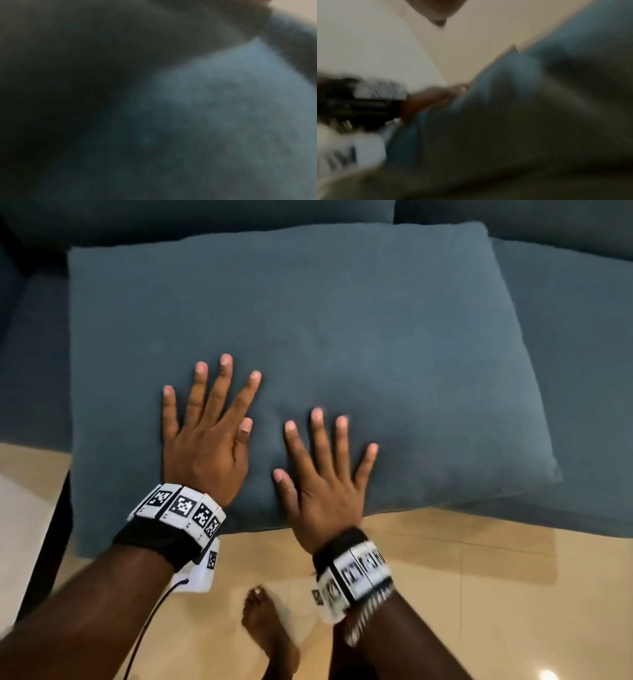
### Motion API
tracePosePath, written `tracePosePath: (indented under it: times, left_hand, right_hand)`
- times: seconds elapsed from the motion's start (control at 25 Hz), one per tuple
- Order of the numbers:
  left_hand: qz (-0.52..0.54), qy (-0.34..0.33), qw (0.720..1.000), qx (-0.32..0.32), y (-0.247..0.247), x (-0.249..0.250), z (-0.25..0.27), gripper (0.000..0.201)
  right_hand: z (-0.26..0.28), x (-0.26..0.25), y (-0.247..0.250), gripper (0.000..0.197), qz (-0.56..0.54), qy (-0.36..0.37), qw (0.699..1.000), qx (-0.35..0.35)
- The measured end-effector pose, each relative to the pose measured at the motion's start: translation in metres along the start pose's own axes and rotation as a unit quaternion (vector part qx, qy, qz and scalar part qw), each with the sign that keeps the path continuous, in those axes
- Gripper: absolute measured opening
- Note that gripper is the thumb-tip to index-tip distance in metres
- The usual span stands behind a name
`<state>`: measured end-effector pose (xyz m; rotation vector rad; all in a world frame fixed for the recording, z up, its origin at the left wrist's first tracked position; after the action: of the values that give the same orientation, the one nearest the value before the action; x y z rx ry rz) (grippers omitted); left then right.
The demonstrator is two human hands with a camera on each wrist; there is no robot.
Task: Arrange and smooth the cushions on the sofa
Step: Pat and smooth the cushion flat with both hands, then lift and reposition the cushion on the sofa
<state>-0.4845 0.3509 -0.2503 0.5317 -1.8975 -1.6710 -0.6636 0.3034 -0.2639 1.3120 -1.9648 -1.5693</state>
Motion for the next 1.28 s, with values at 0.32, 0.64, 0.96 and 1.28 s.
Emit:
tracePosePath:
  times: [0.32, 0.64, 0.96, 1.28]
  left_hand:
    - [-0.089, -0.096, 0.987, -0.098, -0.022, -0.017, 0.108, 0.122]
    - [0.052, -0.044, 0.997, 0.035, -0.003, 0.002, 0.068, 0.022]
    - [0.099, 0.084, 0.985, 0.116, 0.209, 0.034, 0.001, 0.039]
    - [0.130, 0.135, 0.972, 0.144, 0.303, 0.026, -0.141, 0.022]
  right_hand:
    - [0.052, 0.044, 0.021, 0.084, 0.057, 0.059, 0.984, -0.161]
    - [0.050, 0.141, 0.039, 0.029, 0.088, 0.078, 0.993, -0.020]
    - [-0.059, 0.084, 0.215, 0.034, -0.017, 0.014, 0.998, 0.066]
    - [-0.257, 0.066, 0.287, 0.017, -0.037, -0.014, 0.997, 0.071]
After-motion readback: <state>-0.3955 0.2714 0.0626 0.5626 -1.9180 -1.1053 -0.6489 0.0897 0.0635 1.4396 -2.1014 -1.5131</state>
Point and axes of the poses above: each hand's wrist, its own z-axis away from the middle knuckle, its own y-axis out of the back of the hand, x = y × z, the point moved 2 cm from there along -z, towards the middle knuckle, and after that the axes turned 12 degrees about y, right-handed, at the moved point
